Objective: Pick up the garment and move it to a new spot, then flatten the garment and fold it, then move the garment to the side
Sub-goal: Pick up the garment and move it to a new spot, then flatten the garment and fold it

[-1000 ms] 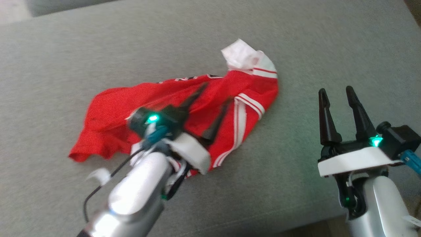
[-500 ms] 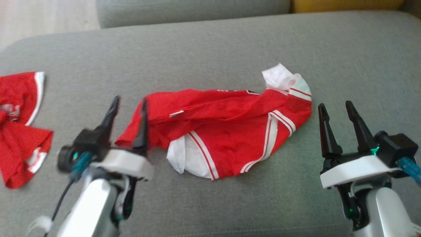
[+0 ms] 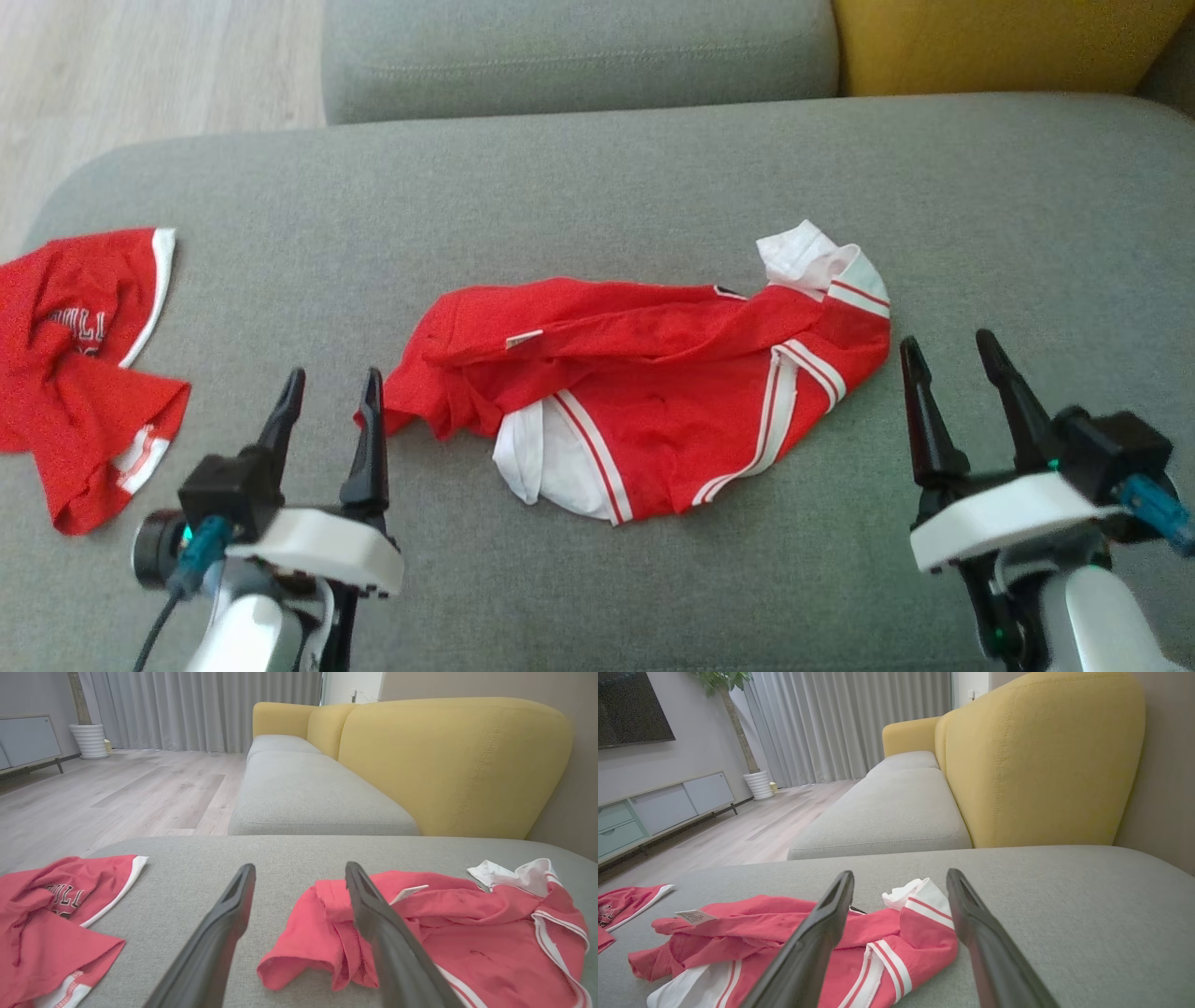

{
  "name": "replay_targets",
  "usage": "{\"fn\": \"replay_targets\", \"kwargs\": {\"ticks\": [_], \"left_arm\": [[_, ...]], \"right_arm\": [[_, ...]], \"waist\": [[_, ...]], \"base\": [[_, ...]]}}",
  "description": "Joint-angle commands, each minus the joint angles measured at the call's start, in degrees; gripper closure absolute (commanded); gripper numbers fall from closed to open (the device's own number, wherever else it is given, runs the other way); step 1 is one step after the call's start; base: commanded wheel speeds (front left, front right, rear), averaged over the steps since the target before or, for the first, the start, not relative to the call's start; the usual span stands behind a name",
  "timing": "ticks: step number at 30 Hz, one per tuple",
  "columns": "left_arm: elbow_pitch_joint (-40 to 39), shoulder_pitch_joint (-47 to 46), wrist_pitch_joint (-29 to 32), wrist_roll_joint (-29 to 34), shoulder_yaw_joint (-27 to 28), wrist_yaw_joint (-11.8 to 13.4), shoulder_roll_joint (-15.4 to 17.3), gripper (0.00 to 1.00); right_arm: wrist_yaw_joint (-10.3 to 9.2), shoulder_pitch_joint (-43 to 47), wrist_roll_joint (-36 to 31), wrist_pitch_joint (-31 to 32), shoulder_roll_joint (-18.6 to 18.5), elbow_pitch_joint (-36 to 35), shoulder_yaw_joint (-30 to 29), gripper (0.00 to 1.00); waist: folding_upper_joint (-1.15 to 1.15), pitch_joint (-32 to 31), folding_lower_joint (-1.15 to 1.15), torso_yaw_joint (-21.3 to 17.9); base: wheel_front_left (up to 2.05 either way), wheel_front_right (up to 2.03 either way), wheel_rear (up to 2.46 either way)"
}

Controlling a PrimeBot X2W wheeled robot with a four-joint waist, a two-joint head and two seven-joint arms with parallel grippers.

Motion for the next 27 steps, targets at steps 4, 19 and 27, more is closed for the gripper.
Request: {"fn": "replay_targets", "kwargs": {"ticks": [4,19,27], "left_arm": [[-1.53,-0.76,-0.7,0.5,1.78,-0.41,0.89,0.0],[-0.83,-0.45,-0.7,0.93,1.75,0.02,1.19,0.0],[-1.09,-0.79,-0.7,1.06,1.66,0.11,1.3,0.0]], "right_arm": [[-0.05,0.28,-0.25,0.4,-0.26,-2.52,0.8,0.0],[-0.05,1.27,-0.06,1.06,-0.26,-3.56,0.8,0.0],[-0.05,0.95,-0.51,1.06,-0.26,-3.74,0.62,0.0]], "waist": [[0.0,-1.11,0.0,-0.33],[0.0,-1.25,0.0,-0.73],[0.0,-0.61,0.0,-0.72]], "base": [[0.0,0.0,0.0],[0.0,0.0,0.0],[0.0,0.0,0.0]]}}
